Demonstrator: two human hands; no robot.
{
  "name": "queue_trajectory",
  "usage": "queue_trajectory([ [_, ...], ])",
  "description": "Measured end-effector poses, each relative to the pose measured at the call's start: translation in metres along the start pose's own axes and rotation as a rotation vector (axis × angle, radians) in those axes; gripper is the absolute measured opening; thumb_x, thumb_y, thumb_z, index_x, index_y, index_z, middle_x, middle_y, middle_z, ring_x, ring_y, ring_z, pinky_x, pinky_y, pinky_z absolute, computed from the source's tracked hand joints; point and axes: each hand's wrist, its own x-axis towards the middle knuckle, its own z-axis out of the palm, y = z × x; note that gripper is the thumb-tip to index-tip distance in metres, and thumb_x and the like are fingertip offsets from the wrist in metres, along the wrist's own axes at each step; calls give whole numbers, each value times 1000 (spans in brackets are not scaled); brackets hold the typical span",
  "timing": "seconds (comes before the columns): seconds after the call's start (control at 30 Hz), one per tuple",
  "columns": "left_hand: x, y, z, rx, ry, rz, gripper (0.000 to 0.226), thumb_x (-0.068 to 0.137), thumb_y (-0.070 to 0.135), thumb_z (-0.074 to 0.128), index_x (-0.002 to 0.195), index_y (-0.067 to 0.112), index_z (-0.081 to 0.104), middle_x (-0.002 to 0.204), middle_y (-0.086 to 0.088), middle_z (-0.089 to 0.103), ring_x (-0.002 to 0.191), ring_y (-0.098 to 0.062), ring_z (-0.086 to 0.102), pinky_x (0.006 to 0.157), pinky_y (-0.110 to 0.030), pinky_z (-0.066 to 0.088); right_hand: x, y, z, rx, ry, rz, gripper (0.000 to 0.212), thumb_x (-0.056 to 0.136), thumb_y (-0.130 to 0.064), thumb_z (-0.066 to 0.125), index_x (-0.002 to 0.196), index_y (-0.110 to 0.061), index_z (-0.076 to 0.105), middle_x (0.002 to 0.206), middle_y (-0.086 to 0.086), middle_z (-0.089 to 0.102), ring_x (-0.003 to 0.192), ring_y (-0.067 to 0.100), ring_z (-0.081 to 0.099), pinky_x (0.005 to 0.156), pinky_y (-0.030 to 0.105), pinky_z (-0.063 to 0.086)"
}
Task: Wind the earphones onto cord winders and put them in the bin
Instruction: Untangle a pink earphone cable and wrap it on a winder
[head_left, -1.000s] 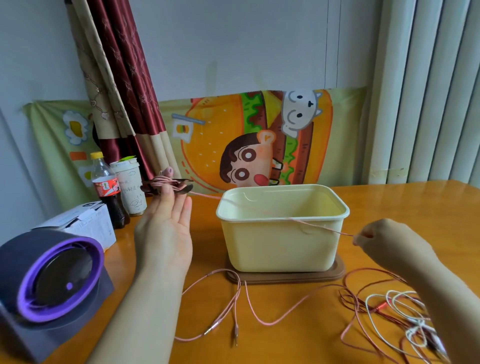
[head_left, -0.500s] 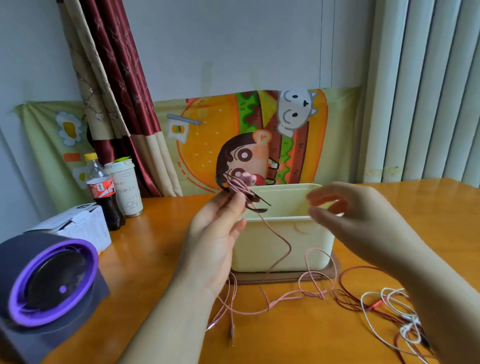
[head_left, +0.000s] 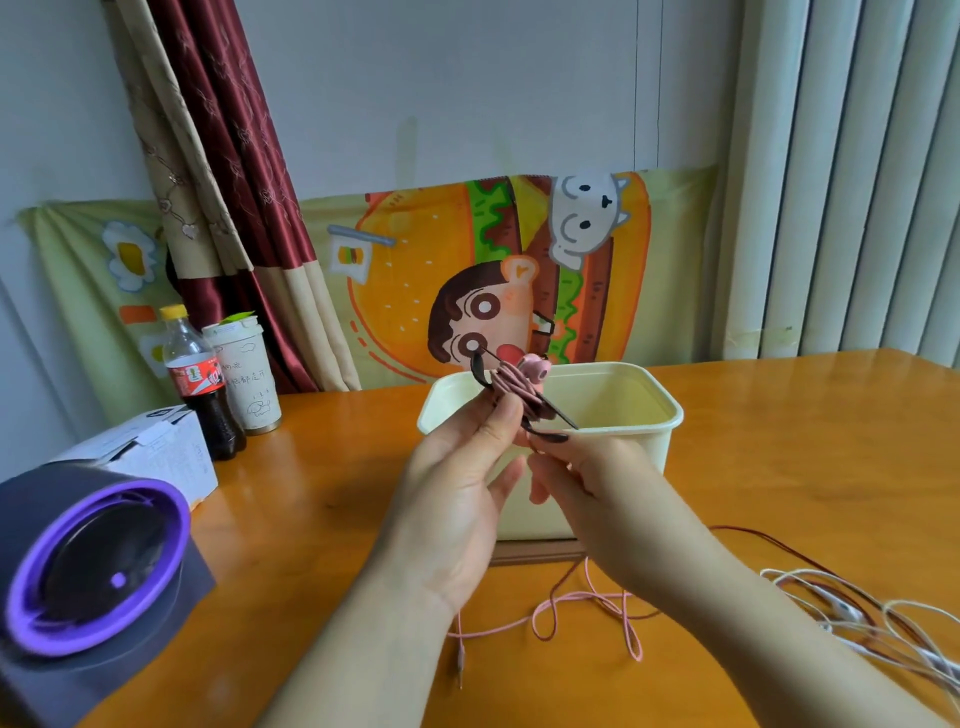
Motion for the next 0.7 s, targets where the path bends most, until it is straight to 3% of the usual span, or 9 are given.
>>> queue_trajectory([
  [0.07, 2, -2, -1, 6, 10, 5, 37, 72, 36, 63, 107, 25, 73, 117, 9, 71, 114, -6, 61, 96, -31, 38, 1, 1, -2, -52, -95, -20, 23, 99, -18, 46, 95, -34, 63, 69, -13, 59, 63, 4, 55, 59, 19, 40],
  [0.13, 4, -3, -3, 28, 10, 39, 35, 75, 34, 62, 108, 24, 72, 119, 8, 70, 118, -9, 61, 104, -33, 37, 1, 0, -8, -106, -175, -34, 33, 100, -18, 45, 127, -32, 55, 75, -14, 57, 64, 3, 54, 62, 15, 41],
  [0.17, 5, -4, -3, 35, 9, 63, 34, 78, 30, 61, 109, 22, 71, 119, 6, 70, 119, -12, 61, 105, -34, 38, 1, 0, -12, -123, -207, -45, 36, 100, -18, 45, 132, -33, 52, 73, -18, 52, 62, -1, 52, 61, 12, 41],
  [0.23, 6, -4, -6, 46, 22, 89, 33, 80, 27, 61, 111, 21, 70, 117, 3, 71, 117, -14, 62, 101, -32, 43, 1, -1, -20, -138, -243, -53, 34, 99, -19, 46, 130, -32, 55, 69, -23, 46, 60, -6, 50, 62, 7, 41],
  [0.43, 8, -9, -13, 46, 44, 67, 26, 80, 29, 62, 102, 28, 76, 116, 3, 72, 97, -10, 67, 78, -20, 53, 2, 5, -33, -131, -203, -32, 27, 99, -26, 44, 116, -33, 65, 68, -14, 61, 66, -1, 56, 66, 11, 41],
  [0.57, 9, -15, -16, 102, 57, 57, 29, 81, 31, 62, 106, 25, 75, 115, 3, 72, 104, -13, 67, 86, -27, 50, 1, 8, -31, -167, -236, -17, 25, 99, -28, 45, 109, -26, 67, 75, -8, 65, 67, 9, 61, 66, 18, 45],
  [0.7, 11, -16, -21, 214, 40, 65, 30, 84, 30, 60, 112, 24, 70, 112, 11, 72, 104, -8, 65, 88, -27, 49, 5, 9, -35, -122, -201, 46, 20, 98, -27, 48, 98, -24, 68, 72, -9, 65, 63, -2, 61, 64, 12, 49],
])
